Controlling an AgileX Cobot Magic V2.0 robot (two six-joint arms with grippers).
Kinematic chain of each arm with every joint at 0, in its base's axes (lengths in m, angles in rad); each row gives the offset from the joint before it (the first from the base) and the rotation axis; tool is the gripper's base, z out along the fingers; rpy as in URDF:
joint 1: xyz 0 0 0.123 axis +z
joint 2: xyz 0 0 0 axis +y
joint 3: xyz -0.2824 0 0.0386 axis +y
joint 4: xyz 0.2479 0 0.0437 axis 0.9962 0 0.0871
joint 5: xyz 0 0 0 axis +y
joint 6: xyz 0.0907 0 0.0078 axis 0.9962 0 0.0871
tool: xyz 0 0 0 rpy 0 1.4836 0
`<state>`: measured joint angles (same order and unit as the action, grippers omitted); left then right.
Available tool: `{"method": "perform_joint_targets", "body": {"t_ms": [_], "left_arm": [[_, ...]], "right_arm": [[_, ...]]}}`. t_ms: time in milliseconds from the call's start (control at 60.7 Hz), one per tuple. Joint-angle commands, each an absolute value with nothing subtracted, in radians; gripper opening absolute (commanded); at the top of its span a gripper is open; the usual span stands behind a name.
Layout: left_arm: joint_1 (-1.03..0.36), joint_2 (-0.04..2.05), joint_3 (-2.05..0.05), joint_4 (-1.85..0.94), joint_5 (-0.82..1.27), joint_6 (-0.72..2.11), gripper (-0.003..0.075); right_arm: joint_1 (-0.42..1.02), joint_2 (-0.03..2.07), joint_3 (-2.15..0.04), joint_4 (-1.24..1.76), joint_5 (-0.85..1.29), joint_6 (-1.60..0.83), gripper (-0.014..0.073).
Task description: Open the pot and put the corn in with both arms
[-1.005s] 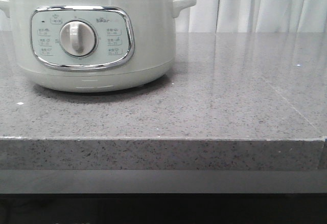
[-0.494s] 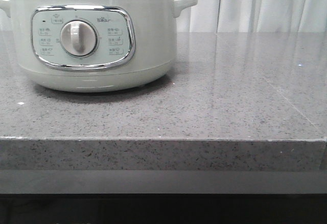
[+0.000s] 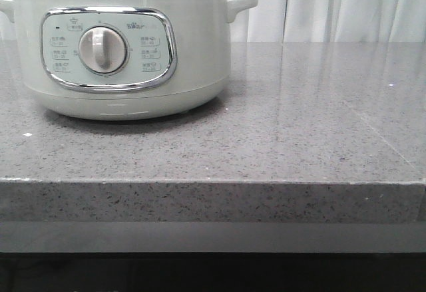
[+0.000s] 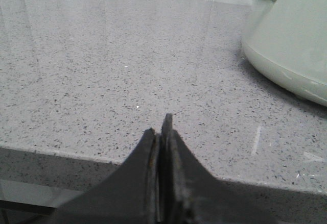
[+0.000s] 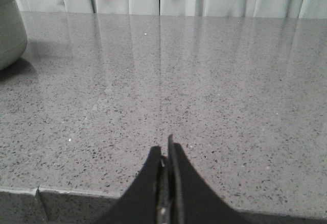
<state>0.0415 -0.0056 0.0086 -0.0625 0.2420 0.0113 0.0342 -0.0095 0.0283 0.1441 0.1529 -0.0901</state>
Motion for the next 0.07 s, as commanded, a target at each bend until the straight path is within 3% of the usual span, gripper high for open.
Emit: {"method": "perform_joint_targets", "body": {"t_ms": [0,49], "left_arm": [[0.044,-0.028,0.006,-0.071,0.156,0.000,-0.0018],[0.044,-0.028,0.006,-0.071,0.156,0.000,-0.0018]], "right_arm": [[0.028,-0.032,0.025,0.134,0.083,-0.093,-0.0067],[0.028,-0.032,0.025,0.134,0.083,-0.093,-0.0067]]}}
